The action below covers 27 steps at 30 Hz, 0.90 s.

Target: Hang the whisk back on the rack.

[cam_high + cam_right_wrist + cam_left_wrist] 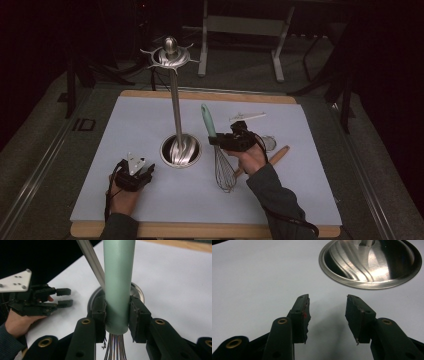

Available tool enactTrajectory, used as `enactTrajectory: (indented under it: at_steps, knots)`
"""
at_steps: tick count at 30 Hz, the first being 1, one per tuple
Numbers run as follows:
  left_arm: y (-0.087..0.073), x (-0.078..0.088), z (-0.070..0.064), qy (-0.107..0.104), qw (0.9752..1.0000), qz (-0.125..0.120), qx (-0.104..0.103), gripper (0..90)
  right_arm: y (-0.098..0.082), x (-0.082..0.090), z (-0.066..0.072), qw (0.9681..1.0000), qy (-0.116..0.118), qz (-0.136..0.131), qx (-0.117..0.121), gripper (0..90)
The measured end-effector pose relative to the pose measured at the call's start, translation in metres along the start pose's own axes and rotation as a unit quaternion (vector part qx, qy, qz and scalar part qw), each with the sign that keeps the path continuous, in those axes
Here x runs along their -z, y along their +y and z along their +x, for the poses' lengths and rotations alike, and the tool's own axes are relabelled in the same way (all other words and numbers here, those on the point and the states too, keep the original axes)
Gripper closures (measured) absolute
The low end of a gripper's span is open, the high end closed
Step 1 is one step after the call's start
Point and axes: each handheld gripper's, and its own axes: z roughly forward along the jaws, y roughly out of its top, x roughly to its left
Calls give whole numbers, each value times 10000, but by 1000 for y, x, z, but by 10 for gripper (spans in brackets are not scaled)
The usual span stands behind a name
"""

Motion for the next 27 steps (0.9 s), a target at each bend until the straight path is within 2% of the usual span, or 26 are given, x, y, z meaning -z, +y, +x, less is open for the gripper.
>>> enactTrajectory:
  at_steps: [8, 13, 18, 27]
  knots:
    - [0, 0, 0, 25, 10000, -18, 15, 545, 5, 10, 7, 9982, 216, -342, 450, 698]
    - [0, 0, 0, 43, 10000, -20, -1, 544, 12, 16, 16, 9941, 427, -579, 810, 698]
    - [0, 0, -1, 57, 10000, -26, -4, 544, 18, 20, 24, 9908, 560, -715, 1001, 698]
    - [0, 1, -1, 68, 10000, -55, 0, 544, 32, 25, 34, 9877, 633, -815, 1172, 698]
